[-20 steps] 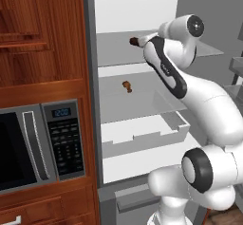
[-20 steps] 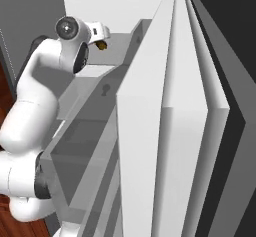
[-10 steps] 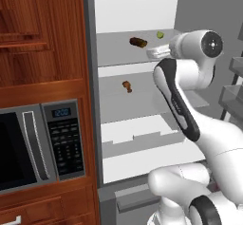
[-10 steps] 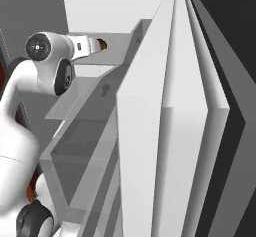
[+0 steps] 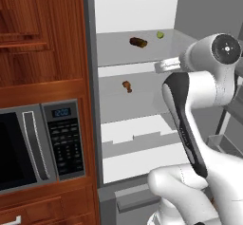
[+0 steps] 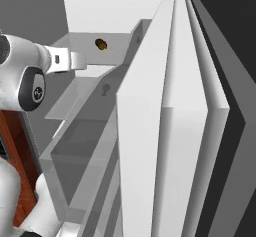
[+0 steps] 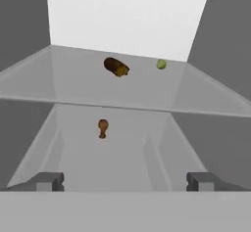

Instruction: Transport the chicken drumstick and sweet potato to the fridge. Place the chicken drumstick on the rack containing meat and place the sweet potato on the rack containing the vegetable, ensuring meats and vegetables are on different racks.

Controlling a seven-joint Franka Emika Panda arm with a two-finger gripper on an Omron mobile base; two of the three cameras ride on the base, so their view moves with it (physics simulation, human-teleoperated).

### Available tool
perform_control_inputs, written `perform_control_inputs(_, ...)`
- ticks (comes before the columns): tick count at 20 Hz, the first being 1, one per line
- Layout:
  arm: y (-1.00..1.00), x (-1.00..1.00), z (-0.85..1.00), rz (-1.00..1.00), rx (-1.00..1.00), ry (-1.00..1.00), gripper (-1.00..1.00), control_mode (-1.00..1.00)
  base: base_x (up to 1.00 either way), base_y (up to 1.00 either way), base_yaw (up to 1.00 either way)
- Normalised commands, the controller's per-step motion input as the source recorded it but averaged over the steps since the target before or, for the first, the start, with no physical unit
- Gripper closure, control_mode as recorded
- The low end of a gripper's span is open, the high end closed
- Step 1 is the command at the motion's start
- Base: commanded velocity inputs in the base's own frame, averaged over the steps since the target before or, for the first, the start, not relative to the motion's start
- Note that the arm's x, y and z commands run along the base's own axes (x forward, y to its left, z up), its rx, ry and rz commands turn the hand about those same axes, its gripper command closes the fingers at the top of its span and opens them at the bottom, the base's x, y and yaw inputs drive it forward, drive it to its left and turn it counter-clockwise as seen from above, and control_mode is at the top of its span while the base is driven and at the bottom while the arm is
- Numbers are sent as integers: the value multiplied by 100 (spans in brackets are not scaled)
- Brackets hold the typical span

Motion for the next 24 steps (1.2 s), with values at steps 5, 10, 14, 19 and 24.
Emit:
perform_control_inputs(5, -13, -71, 0, 0, 2, 12, -100, -100, 0, 0, 0)
perform_control_inputs(10, -3, -68, -6, 0, 0, 1, -100, -100, 0, 0, 0)
perform_control_inputs(14, 0, -55, -25, 0, 0, 1, -100, -100, 0, 0, 0)
perform_control_inputs(19, 0, -39, -18, 0, 0, 0, -100, -100, 0, 0, 0)
perform_control_inputs(24, 0, 0, 0, 0, 0, 0, -100, 100, -93, 4, 0)
